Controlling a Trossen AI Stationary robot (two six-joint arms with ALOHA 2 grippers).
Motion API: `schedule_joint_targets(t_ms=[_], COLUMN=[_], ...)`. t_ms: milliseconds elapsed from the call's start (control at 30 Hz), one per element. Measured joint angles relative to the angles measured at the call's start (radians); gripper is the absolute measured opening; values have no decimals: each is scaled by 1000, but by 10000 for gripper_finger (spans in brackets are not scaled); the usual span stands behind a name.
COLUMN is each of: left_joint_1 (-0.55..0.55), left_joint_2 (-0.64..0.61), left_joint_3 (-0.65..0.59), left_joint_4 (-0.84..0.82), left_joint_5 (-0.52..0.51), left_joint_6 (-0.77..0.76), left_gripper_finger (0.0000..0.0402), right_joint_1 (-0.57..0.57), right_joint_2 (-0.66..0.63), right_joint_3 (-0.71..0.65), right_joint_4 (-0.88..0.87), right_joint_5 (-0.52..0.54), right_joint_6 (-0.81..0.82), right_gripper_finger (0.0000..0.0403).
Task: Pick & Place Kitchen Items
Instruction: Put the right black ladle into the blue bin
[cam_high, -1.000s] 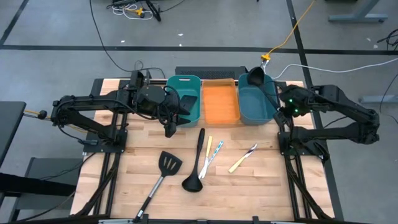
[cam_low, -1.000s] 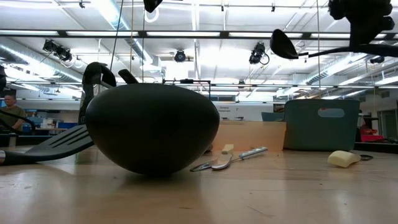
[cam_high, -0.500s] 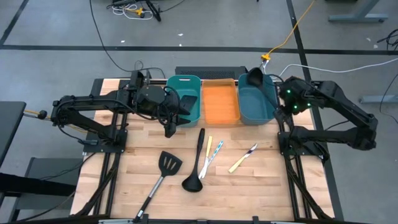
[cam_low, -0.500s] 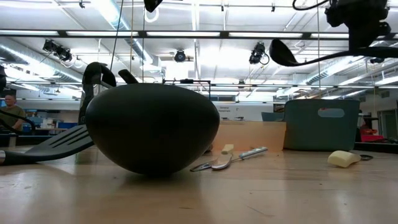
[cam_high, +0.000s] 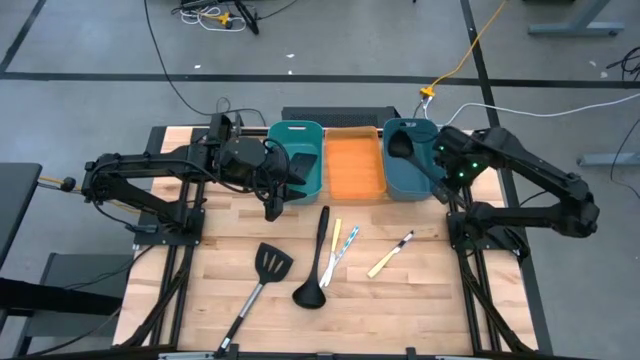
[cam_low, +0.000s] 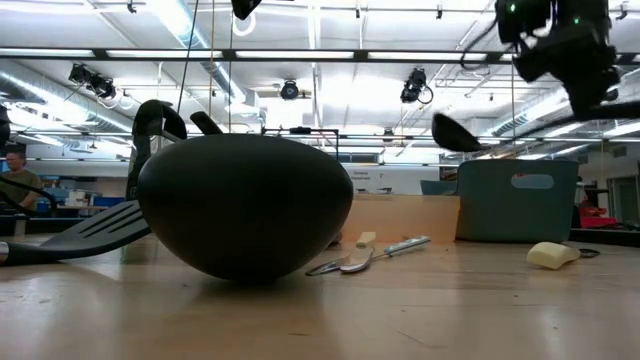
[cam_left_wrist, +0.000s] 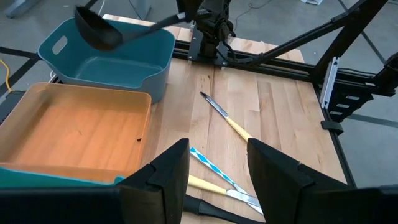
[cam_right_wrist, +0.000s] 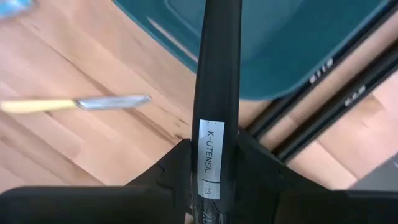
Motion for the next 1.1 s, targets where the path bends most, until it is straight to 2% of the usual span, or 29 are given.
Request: schedule_joint_targets(t_ms=[233,667,1100], left_joint_1=[0,0,0], left_joint_2=[0,0,0], left_joint_3=[0,0,0], left_joint_4=[0,0,0], left_joint_5=[0,0,0], left_joint_6=[9,19,18], left_gripper_finger=[167,167,167], right_joint_1=[-59,-111,-111], right_joint_2=[6,6,6], right_joint_3=[-97,-105,-105], right_joint_4=[-4,0,26], right_joint_5=[18,52,52], right_joint_6=[-66,-82,-95], right_gripper_finger=[114,115,173])
